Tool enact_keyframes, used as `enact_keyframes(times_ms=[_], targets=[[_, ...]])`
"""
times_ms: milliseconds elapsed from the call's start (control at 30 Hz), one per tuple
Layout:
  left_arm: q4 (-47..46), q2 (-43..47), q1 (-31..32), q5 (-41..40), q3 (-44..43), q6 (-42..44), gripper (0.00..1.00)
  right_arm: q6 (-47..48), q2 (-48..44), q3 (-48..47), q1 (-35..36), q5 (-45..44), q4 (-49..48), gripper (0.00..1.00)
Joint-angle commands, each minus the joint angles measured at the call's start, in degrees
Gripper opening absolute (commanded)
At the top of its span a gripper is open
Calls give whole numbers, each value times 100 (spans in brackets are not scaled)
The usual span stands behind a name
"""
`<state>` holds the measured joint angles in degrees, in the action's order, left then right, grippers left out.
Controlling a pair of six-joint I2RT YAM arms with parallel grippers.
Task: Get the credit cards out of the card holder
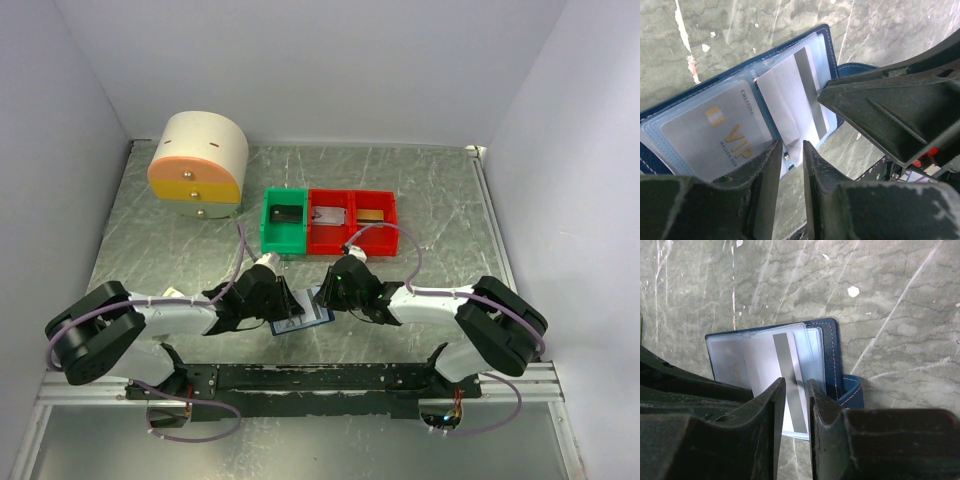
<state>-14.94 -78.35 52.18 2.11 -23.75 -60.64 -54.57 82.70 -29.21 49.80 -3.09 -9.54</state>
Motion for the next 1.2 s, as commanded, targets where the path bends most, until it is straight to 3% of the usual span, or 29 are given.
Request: enact_keyframes(times_ms=[0, 467, 700, 1167], targets=[[-329, -142, -2, 28, -22, -42, 32, 121, 179, 250, -41, -122, 717, 25], [-1345, -444, -5, 350, 140, -156, 23, 115, 190, 277, -40, -46, 621, 25], [-1617, -538, -6, 517, 188, -225, 7, 129, 211, 272, -41, -38, 603, 25], [-33, 262, -6, -43, 73, -10, 7, 163, 196, 257, -40, -23, 619, 25]])
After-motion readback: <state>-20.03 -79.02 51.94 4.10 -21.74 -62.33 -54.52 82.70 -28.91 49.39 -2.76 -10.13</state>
